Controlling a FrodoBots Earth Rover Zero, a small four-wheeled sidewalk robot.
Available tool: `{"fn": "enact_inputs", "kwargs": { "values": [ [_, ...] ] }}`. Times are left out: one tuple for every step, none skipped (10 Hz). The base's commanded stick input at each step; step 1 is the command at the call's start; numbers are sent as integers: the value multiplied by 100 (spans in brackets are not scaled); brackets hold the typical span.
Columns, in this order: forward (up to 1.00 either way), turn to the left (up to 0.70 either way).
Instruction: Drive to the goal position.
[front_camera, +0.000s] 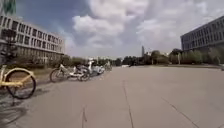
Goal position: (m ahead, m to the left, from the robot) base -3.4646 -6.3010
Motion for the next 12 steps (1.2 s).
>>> {"fn": "enact_inputs", "kwargs": {
  "values": [
    [70, 0],
    [70, 0],
    [70, 0],
    [70, 0],
    [70, 0],
    [70, 0],
    [70, 0],
    [70, 0],
    [70, 0],
    [70, 0],
    [70, 0],
    [70, 0]
  ]
}}
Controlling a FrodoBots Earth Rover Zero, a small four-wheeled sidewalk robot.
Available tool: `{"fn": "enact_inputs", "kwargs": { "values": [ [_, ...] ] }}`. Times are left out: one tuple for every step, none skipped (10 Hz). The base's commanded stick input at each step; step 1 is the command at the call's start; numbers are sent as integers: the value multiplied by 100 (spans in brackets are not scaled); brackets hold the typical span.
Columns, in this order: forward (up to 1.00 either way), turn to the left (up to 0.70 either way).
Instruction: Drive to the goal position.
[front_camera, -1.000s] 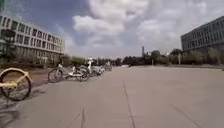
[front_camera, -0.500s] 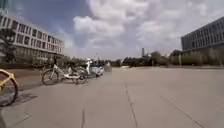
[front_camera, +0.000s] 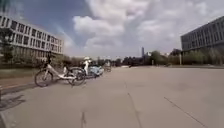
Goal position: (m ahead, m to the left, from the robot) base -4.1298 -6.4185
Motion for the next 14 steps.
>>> {"fn": "enact_inputs", "kwargs": {
  "values": [
    [70, 0],
    [70, 0],
    [57, 0],
    [17, 0],
    [0, 0],
    [0, 0],
    [0, 0],
    [0, 0],
    [0, 0],
    [0, 0],
    [0, 0],
    [0, 0],
    [0, 0],
    [3, 0]
  ]
}}
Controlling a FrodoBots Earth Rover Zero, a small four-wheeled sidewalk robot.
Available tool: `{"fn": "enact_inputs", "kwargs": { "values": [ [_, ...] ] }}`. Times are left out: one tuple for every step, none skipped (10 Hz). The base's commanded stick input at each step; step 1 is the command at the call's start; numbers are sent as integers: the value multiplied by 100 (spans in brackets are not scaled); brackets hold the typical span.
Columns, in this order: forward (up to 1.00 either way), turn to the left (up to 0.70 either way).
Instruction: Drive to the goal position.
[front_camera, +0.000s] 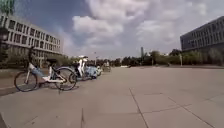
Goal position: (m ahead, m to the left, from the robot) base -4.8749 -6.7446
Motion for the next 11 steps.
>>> {"fn": "enact_inputs", "kwargs": {
  "values": [
    [1, 0],
    [0, 0],
    [0, 0],
    [0, 0],
    [0, 0],
    [0, 0],
    [0, 0],
    [0, 0],
    [0, 0],
    [0, 0],
    [5, 0]
  ]
}}
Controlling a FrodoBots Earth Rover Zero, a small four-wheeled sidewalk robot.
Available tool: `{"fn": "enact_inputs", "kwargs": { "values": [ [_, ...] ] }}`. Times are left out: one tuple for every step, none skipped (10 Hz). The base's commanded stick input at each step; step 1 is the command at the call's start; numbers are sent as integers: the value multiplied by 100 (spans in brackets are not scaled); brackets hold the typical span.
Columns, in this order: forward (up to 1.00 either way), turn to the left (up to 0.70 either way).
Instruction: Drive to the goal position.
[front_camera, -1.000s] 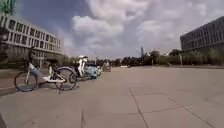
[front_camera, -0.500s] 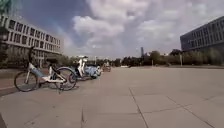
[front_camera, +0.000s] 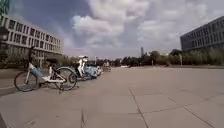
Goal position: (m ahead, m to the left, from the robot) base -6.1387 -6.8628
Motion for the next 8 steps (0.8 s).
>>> {"fn": "enact_inputs", "kwargs": {
  "values": [
    [40, 0],
    [62, -5],
    [59, -39],
    [59, -59],
    [59, -59],
    [59, -59],
    [59, -59],
    [59, -59]
  ]
}}
